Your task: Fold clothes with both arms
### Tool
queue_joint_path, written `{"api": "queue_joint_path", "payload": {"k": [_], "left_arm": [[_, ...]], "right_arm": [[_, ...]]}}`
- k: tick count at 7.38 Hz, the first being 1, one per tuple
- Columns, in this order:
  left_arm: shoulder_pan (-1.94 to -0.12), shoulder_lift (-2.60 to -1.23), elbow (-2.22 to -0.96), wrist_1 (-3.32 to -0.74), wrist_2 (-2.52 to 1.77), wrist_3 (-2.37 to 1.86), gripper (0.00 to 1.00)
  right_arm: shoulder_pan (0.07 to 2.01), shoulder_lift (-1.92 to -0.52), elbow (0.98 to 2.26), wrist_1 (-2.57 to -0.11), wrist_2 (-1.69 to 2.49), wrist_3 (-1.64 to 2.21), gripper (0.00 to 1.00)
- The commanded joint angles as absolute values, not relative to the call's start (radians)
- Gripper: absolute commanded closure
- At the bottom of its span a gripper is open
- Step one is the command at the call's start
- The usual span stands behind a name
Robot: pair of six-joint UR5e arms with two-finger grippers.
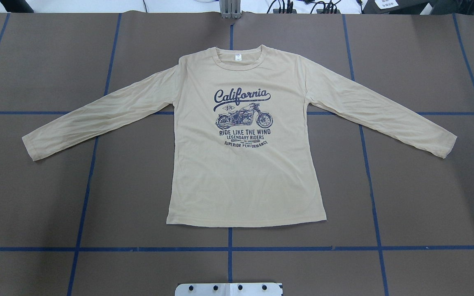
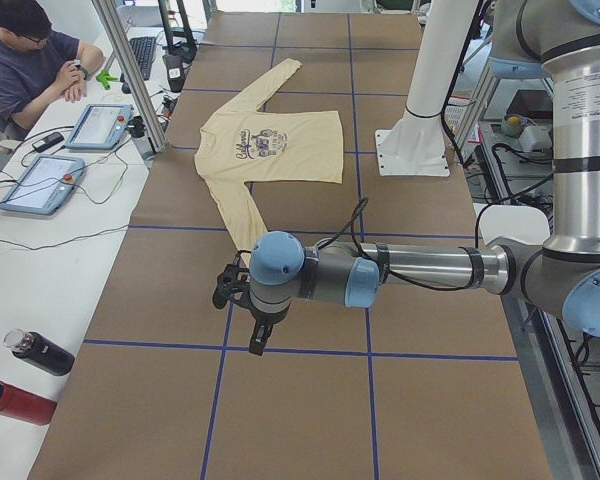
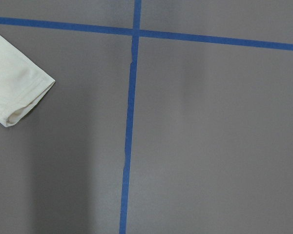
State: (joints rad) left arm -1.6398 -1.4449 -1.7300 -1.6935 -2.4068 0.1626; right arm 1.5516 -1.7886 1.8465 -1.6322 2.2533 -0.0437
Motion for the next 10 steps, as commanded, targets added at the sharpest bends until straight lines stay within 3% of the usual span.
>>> {"api": "queue_joint_path", "payload": {"k": [1,3,5,7,10], "left_arm": [[-1.638,-1.447,-1.750,-1.692,-2.408,0.158,0.00],[-1.638,-1.450,-1.853,-1.694,-2.408,0.160,0.00],[-1.638,-1.489,-1.949,-1.697,-2.410,0.153,0.00],[-1.631,-1.614,-1.797,-1.732,-2.424,0.138,0.00],[-1.609,-1.657,-1.649,-1.995,-2.454,-0.048,0.00]], "right_arm": [[1.552,-1.789,1.850,-1.632,2.255,-0.043,0.00],[1.551,-1.764,1.899,-1.632,2.255,-0.037,0.00],[1.540,-1.627,1.884,-1.634,2.275,-0.032,0.00],[1.510,-1.579,1.855,-1.622,2.315,0.024,0.00],[1.419,-1.499,1.850,-1.606,2.344,0.078,0.00]]}}
